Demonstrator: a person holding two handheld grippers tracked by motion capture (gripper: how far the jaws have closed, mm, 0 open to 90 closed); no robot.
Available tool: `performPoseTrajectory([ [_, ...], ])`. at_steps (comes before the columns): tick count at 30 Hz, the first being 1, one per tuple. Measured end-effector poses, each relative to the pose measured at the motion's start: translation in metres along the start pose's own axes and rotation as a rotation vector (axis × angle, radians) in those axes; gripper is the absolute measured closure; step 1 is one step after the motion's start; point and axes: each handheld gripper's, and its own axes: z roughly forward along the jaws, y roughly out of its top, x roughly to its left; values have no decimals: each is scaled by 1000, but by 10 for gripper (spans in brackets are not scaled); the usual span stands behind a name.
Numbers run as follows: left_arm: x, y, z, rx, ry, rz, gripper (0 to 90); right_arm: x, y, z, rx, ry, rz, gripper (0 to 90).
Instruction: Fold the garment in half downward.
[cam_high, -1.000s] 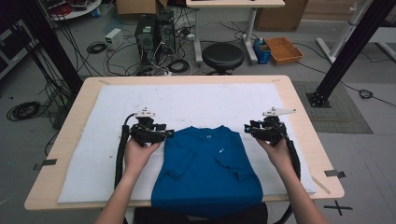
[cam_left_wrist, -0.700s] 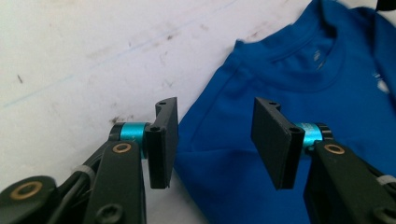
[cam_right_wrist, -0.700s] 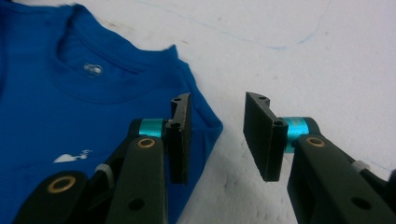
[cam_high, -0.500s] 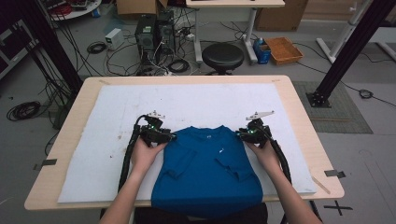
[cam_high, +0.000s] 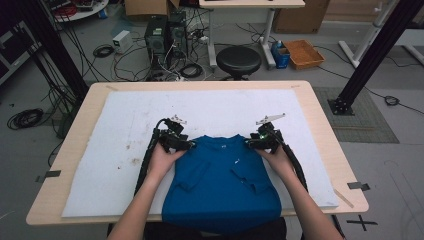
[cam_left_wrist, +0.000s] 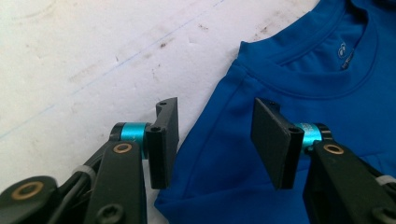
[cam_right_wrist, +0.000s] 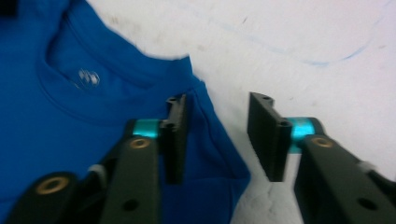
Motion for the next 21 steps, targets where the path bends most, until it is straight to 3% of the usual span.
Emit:
performPoseTrajectory([
  [2, 0, -1, -1, 0, 20, 22, 615, 0, 0, -1, -1, -14, -22, 726],
  [5, -3, -1, 0, -1, 12, 45, 736, -1, 0, -3, 7, 1, -39, 841],
  [8, -8, 0, 1, 2, 3, 89, 836, 4, 0, -4, 7, -17, -73, 882],
  [11, -11, 1, 1, -1, 28, 119, 869, 5, 1, -4, 2, -22, -87, 886],
  [16, -2, 3, 1, -51, 17, 82, 876, -4, 3, -5, -39, -7, -53, 887],
  [21, 11, 7, -2, -96, 22, 37, 877, -15, 19, -7, -53, -1, -39, 888],
])
